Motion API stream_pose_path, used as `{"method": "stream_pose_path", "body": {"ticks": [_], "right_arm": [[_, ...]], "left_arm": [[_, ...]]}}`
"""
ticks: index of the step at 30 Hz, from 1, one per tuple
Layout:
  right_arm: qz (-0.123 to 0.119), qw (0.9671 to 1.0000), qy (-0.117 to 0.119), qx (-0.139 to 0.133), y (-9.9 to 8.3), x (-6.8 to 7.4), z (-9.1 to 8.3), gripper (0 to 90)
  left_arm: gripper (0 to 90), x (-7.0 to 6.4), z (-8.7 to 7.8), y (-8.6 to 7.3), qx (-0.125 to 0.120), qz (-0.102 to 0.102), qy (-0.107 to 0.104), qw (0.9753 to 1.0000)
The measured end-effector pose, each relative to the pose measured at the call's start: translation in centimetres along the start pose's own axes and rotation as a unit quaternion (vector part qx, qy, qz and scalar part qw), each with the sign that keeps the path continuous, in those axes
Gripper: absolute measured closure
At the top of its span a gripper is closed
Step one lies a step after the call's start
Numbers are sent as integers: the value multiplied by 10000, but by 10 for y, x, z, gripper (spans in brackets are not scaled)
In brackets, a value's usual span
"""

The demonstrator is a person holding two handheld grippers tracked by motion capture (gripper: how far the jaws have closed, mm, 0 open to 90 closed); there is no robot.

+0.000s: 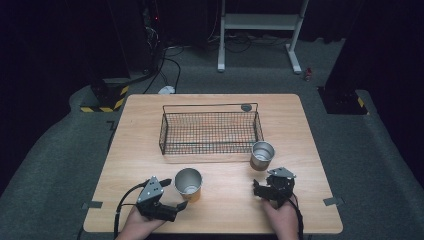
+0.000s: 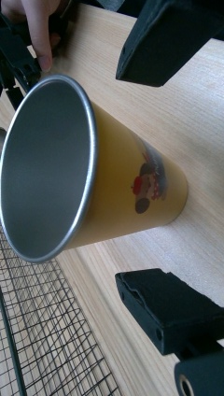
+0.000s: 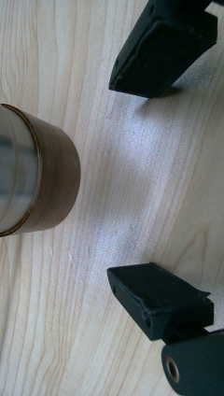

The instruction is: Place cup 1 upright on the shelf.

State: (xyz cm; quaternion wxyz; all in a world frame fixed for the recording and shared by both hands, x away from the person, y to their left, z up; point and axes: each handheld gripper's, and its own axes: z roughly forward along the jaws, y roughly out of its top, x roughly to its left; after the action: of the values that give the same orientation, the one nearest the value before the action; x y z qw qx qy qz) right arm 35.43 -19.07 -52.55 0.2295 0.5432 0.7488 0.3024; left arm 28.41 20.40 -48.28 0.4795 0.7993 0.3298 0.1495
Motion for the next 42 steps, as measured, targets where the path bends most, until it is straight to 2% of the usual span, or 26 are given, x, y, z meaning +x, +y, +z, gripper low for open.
{"method": "stream_pose_path", "body": {"ticks": [16, 24, 29, 37, 40, 42], "right_arm": [[-1, 10000, 1, 1, 0, 0, 0, 98], [-20, 10000, 24, 2, 0, 0, 0, 99], [-21, 10000, 24, 3, 0, 0, 0, 99], [-22, 10000, 23, 1, 0, 0, 0, 99], [-19, 10000, 18, -3, 0, 0, 0, 99], [-21, 10000, 17, -3, 0, 0, 0, 99]], "left_arm": [[29, -3, 17, 9, 24, 94, -135, 9999], [29, -2, 28, 16, -26, 70, -219, 9997], [29, 1, 33, 16, -157, -33, -256, 9995], [50, 0, 34, 15, -304, -13, -267, 9992], [64, 0, 33, 14, -344, -101, -322, 9988], [79, -1, 32, 14, -361, -61, -321, 9988]]}}
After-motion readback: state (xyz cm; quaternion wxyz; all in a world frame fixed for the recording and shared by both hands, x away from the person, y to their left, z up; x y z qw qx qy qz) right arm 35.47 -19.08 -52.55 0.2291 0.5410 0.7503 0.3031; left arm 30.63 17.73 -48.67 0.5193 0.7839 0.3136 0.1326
